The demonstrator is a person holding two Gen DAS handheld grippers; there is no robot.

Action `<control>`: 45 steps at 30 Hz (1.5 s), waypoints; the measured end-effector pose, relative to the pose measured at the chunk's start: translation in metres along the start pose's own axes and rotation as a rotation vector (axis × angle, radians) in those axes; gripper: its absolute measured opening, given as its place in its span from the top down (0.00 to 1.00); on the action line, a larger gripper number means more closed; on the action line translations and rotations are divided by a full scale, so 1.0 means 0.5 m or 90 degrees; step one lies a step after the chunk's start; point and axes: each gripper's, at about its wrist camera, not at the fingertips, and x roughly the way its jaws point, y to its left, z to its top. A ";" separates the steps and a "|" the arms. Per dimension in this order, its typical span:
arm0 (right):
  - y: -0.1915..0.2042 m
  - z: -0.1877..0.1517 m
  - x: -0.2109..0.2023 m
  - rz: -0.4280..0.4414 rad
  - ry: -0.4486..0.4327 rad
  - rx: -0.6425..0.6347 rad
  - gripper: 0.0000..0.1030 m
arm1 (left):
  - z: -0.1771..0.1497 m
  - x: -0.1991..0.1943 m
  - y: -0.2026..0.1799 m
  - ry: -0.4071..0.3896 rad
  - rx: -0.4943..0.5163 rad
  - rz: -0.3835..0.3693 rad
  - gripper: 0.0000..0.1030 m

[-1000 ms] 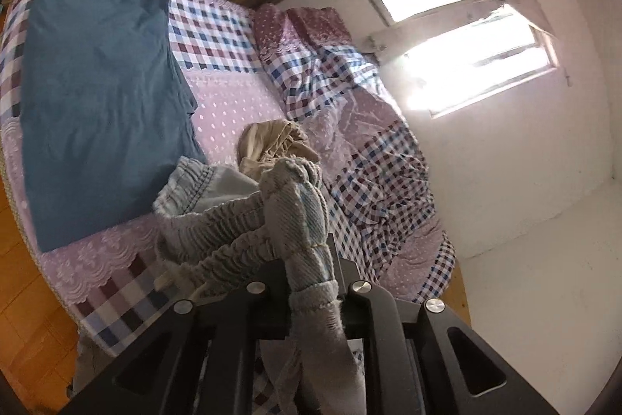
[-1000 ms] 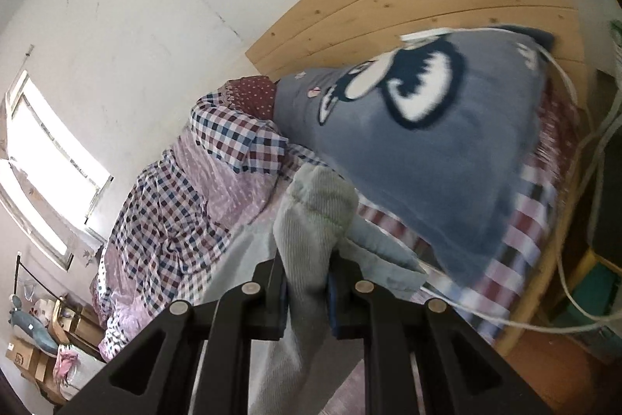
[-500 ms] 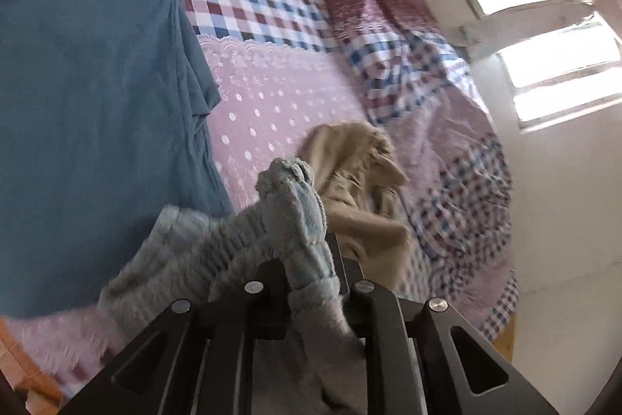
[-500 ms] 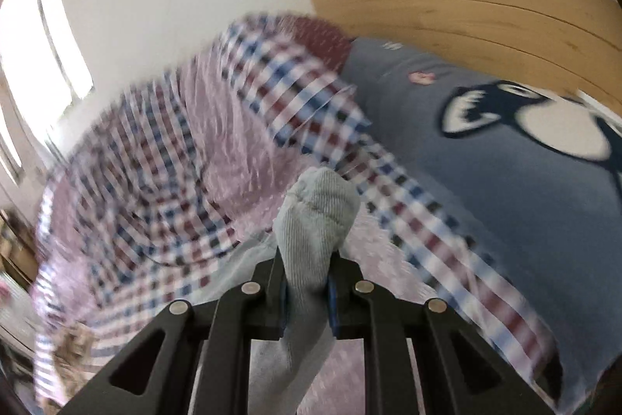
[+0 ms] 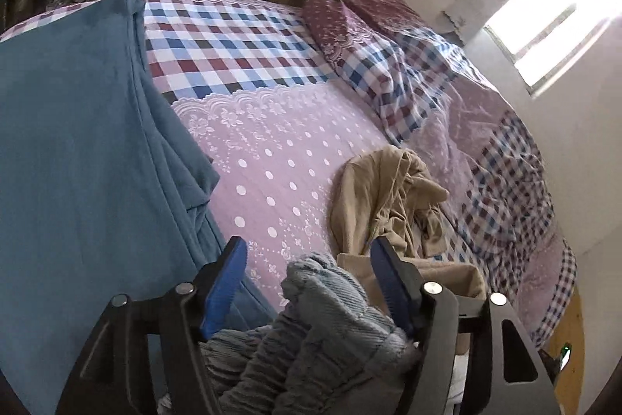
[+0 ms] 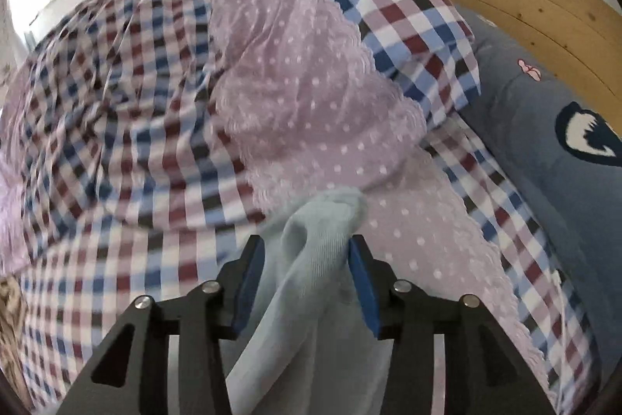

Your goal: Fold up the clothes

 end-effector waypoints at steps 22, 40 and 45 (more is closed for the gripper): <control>0.246 -0.116 -0.043 0.174 0.079 -0.092 0.99 | 0.004 -0.043 -0.031 -0.028 0.110 -0.024 0.78; 0.161 -0.215 -0.114 0.266 0.060 0.027 0.56 | -0.033 -0.166 0.054 -0.048 0.034 -0.087 0.26; 0.074 -0.346 -0.276 0.320 0.022 -0.002 0.53 | -0.088 -0.206 0.058 -0.041 0.067 -0.089 0.20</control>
